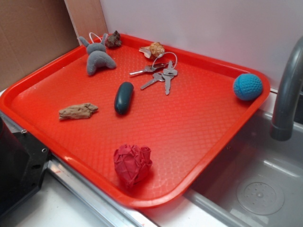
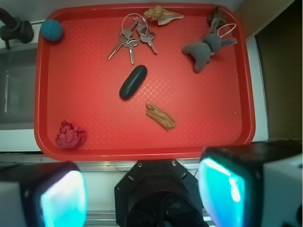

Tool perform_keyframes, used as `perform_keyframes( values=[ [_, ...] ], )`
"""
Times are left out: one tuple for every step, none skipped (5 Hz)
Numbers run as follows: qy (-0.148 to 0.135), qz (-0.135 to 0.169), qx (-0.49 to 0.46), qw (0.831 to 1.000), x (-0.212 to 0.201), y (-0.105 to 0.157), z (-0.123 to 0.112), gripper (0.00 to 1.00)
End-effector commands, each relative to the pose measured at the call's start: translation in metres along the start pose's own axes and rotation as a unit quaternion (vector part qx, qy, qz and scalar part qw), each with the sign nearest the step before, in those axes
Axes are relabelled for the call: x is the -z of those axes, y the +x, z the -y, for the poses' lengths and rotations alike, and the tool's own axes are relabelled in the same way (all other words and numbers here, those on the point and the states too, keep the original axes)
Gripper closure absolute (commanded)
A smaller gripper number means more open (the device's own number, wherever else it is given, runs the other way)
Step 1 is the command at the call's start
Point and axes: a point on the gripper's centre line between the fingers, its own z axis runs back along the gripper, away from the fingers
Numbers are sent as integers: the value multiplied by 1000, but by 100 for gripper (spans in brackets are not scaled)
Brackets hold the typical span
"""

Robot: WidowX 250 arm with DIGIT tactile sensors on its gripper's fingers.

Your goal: Grab the plastic pickle.

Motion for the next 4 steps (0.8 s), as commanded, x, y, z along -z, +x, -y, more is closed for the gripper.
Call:
perform_keyframes(
  values=[
    [0,0,0,1000,0,0,0,0],
    [32,5,-121,992,53,29,-18,0],
    [49,63,-177,981,102,52,-11,0],
    [19,73,-239,968,144,73,-10,0]
  ],
)
